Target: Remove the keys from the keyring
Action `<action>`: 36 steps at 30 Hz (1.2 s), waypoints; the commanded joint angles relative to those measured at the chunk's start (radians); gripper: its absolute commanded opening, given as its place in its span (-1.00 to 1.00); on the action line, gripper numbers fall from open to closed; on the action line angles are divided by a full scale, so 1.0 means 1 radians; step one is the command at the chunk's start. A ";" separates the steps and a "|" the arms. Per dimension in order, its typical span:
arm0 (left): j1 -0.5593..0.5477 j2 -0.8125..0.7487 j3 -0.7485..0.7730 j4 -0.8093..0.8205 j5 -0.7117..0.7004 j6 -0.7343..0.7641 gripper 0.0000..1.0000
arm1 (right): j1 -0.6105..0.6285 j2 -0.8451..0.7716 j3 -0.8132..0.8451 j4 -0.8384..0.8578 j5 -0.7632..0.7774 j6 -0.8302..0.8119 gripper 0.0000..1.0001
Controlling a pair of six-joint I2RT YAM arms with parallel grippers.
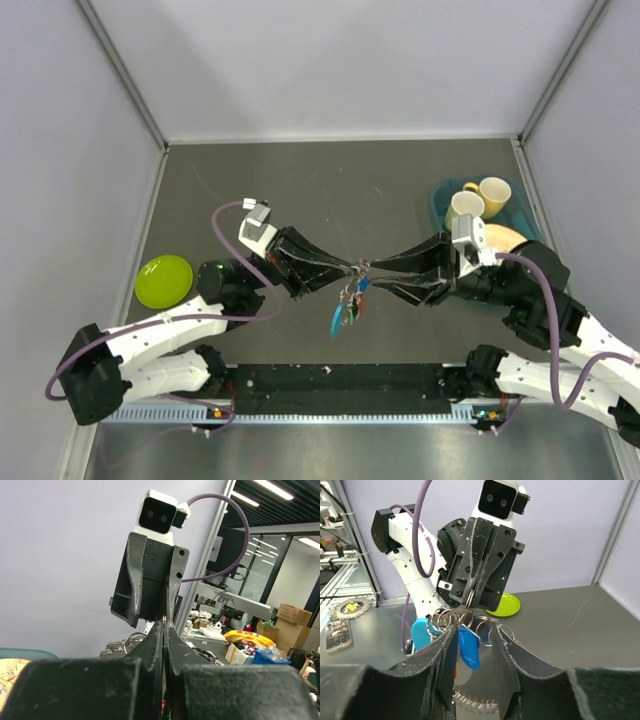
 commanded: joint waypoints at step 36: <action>-0.001 -0.059 0.037 -0.045 -0.076 0.107 -1.00 | 0.015 0.013 -0.015 0.070 0.042 0.081 -0.46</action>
